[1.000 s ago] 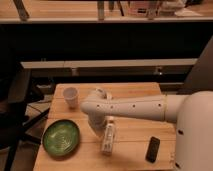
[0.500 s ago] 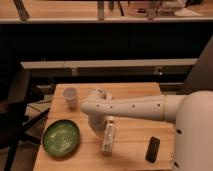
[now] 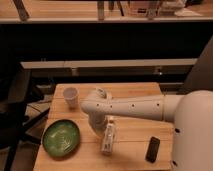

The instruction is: Push the ceramic bowl across the table

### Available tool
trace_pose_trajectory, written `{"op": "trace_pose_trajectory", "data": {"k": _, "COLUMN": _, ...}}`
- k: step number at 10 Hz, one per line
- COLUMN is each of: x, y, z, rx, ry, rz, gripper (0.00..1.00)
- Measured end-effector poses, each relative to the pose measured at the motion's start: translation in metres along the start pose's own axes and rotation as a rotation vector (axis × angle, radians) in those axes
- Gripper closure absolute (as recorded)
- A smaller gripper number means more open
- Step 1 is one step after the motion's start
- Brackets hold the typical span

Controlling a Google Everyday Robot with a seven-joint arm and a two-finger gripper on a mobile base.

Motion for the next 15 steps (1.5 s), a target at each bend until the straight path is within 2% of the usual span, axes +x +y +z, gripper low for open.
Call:
{"op": "trace_pose_trajectory", "data": {"k": 1, "x": 0.000, "y": 0.000, "z": 0.000, "rx": 0.002, "ry": 0.015, "rz": -0.006, "gripper": 0.96}}
{"op": "trace_pose_trajectory", "data": {"k": 5, "x": -0.012, "y": -0.028, "z": 0.005, "rx": 0.060, "ry": 0.072, "rz": -0.101, "gripper": 0.96}}
{"op": "trace_pose_trajectory", "data": {"k": 10, "x": -0.029, "y": -0.059, "z": 0.012, "rx": 0.117, "ry": 0.074, "rz": -0.229, "gripper": 0.96}}
{"op": "trace_pose_trajectory", "data": {"k": 15, "x": -0.073, "y": -0.113, "z": 0.013, "rx": 0.187, "ry": 0.037, "rz": -0.412, "gripper": 0.96}}
